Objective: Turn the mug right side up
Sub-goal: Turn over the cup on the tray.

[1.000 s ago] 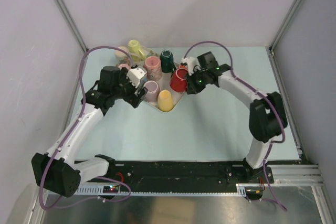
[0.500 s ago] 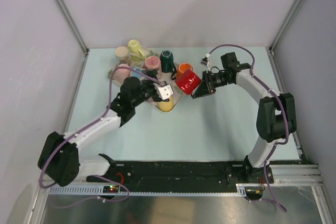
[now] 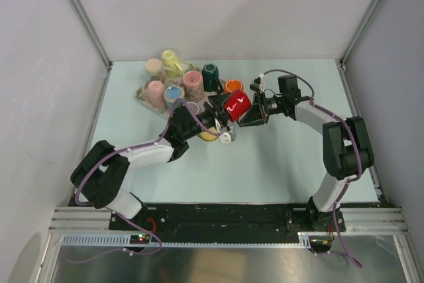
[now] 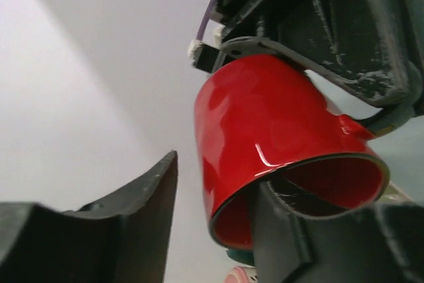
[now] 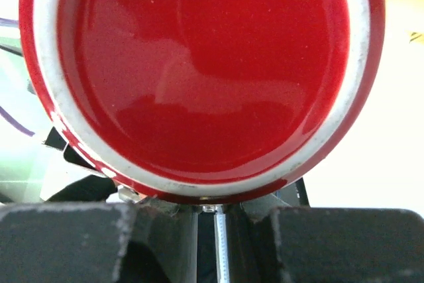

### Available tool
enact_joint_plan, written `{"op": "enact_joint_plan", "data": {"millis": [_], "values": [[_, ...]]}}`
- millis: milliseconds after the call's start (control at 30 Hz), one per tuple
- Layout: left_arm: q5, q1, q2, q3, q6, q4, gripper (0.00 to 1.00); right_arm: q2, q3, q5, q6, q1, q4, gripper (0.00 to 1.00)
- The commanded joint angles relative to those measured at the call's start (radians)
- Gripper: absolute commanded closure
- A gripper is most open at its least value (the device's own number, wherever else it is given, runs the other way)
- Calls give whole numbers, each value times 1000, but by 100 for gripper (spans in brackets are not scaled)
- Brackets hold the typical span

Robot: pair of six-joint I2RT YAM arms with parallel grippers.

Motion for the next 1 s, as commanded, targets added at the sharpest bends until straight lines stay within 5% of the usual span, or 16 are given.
{"op": "enact_joint_plan", "data": {"millis": [0, 33, 100, 233, 333, 467, 700, 967], "values": [[45, -28, 18, 29, 46, 185, 67, -47, -11, -153, 120, 10, 189, 100], [38, -31, 22, 29, 46, 186, 82, -51, -14, -145, 115, 9, 182, 100], [22, -34, 29, 29, 30, 186, 95, -66, -17, -118, 98, 0, 168, 96], [-36, -35, 13, 41, -50, 160, 99, -115, -15, 34, 2, -54, 50, 44], [-91, -34, -30, 96, -125, -48, 100, -159, 39, 190, -197, -103, -137, 30], [-114, -34, -59, 267, -275, -483, 100, -244, 135, 439, -615, -110, -444, 26], [-90, -9, 24, 532, -534, -1061, 100, -514, 9, 708, -1234, -12, -413, 26], [-73, 25, 121, 675, -633, -1258, 100, -546, -30, 851, -1486, 189, -406, 36]]}}
